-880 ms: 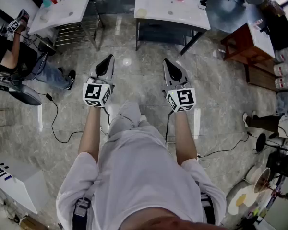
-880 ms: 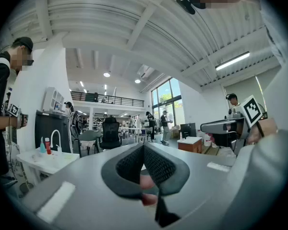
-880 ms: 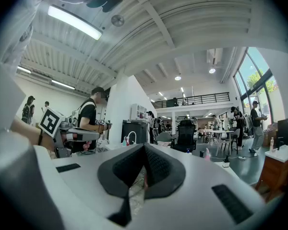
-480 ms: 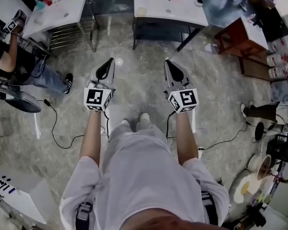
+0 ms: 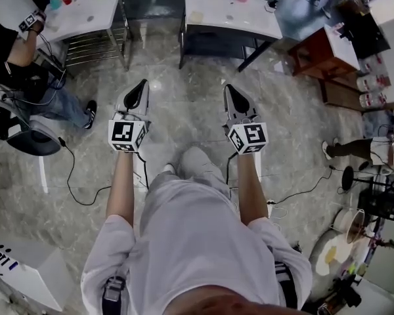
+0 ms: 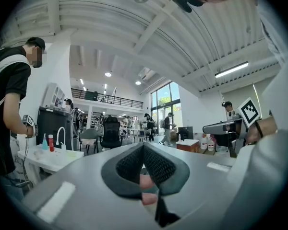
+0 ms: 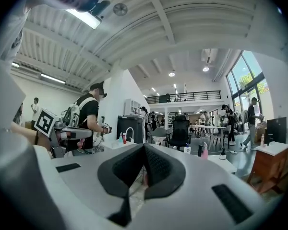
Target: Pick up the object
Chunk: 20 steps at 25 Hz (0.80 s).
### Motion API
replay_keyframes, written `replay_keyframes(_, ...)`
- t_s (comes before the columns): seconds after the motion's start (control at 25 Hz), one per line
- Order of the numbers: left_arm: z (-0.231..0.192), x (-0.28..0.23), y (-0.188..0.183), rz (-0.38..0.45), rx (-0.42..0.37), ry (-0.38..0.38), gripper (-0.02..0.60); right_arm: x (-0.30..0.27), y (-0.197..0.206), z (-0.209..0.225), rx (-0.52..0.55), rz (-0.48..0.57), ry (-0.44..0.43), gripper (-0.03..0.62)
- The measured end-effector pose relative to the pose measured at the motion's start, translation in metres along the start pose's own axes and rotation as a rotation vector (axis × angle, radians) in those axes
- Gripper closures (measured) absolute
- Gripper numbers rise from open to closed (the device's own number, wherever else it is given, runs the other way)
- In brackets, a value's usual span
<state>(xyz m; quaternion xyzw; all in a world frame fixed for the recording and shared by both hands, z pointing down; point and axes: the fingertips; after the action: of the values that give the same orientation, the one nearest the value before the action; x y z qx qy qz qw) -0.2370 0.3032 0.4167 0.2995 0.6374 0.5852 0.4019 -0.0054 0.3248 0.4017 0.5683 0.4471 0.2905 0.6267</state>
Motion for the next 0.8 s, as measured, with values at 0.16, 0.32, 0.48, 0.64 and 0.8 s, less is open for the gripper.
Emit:
replay_keyframes(0.16,0.001,-0.032,0.0,-0.012,-0.009,0.015,0.581,-0.014,0.01,0.024,-0.009,-0.006,0.019,0.594)
replay_keyframes(0.32,-0.006,-0.082,-0.004,-0.032,-0.035,0.019,0.581,-0.039,0.016,0.063,-0.038,0.003,0.034,0.594)
replay_keyframes(0.48,-0.006,-0.14,-0.018,-0.039,-0.06,0.006,0.581,-0.066,0.019,0.12,-0.058,0.012,0.036,0.594)
replay_keyframes(0.64,-0.008,-0.192,-0.03,-0.055,-0.062,-0.034,0.581,-0.097,0.017,0.177,-0.061,0.006,0.026,0.594)
replay_keyframes(0.8,-0.004,-0.233,-0.027,-0.099,-0.06,-0.047,0.581,-0.125,0.019,0.217,-0.053,-0.01,0.0,0.593)
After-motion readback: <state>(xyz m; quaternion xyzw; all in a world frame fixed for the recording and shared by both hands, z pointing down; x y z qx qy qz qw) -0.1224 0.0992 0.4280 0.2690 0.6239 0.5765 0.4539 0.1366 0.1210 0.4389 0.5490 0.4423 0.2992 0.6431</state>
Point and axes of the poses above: the fingertips, and each gripper's own axes: x backward along the fingers, z to its right, y out of its underside, and after that the axes turned 9 degrees about -z, right-handed
